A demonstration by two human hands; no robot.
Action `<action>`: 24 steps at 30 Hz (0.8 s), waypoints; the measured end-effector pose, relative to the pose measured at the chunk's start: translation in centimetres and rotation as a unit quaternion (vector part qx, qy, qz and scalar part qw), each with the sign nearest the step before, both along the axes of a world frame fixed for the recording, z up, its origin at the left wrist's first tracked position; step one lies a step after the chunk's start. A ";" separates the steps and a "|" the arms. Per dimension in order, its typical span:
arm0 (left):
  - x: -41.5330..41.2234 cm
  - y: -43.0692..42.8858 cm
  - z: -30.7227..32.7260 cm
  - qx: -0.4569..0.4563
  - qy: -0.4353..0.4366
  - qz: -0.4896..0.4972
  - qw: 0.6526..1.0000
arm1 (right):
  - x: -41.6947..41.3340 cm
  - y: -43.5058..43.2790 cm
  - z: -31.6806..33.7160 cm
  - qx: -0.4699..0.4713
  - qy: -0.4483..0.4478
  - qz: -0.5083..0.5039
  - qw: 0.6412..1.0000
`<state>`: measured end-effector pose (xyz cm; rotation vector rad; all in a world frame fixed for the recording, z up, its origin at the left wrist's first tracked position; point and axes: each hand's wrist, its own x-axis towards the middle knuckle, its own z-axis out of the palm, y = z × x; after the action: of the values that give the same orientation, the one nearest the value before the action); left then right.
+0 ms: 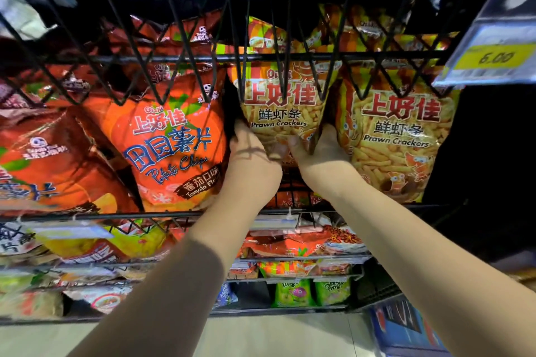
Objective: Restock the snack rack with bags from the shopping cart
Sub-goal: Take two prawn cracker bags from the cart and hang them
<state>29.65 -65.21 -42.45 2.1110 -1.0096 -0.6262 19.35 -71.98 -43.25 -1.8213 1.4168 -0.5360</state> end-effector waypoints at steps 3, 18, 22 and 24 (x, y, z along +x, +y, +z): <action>-0.4 1.5 0.1 -0.014 -0.014 -0.019 1.000 | -0.7 0.7 0.5 0.003 0.014 0.012 1.000; -4.4 12.5 11.4 0.099 -0.263 -0.204 0.938 | -10.7 9.9 11.2 -0.193 0.130 0.195 0.953; -6.4 15.3 16.2 0.101 -0.332 -0.234 0.908 | -14.5 12.5 15.5 -0.247 0.128 0.184 0.943; -7.5 16.2 18.5 0.090 -0.367 -0.236 0.895 | -16.2 13.8 17.4 -0.270 0.138 0.176 0.937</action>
<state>22.12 -48.96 -23.94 2.3224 -1.9863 -0.1074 3.19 -58.18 -25.81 -2.6137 1.1357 -0.5298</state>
